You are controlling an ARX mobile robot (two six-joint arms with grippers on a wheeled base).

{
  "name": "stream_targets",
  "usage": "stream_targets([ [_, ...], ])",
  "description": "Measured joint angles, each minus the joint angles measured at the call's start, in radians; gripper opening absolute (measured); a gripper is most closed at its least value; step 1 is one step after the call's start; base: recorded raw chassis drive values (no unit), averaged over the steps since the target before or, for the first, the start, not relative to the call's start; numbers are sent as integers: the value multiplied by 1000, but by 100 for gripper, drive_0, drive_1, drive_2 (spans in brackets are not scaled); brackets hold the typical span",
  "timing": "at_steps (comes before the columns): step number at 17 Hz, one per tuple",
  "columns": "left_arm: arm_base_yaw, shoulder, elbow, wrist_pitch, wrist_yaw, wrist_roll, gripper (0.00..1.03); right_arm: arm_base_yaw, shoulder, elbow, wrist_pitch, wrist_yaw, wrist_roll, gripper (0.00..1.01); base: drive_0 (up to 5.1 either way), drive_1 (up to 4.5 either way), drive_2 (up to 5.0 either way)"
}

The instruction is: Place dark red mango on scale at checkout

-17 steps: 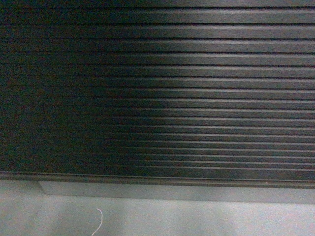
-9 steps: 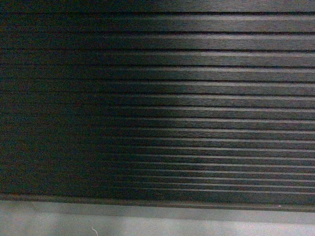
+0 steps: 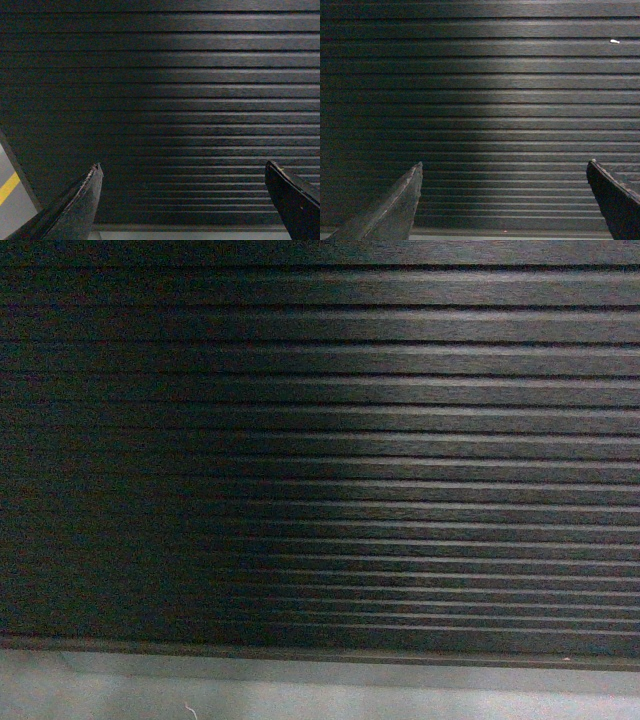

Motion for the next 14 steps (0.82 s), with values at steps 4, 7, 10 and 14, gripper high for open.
stream_targets([
  [4,0,0,0,0,0,0,98,0,0,0,0,0,0,98,0,0,0],
  [7,0,0,0,-4,0,0,98,0,0,0,-2,0,0,98,0,0,0],
  [10,0,0,0,0,-2,0,98,0,0,0,-1,-1,0,98,0,0,0],
  [14,0,0,0,0,-1,0,98,0,0,0,0,-2,0,98,0,0,0],
])
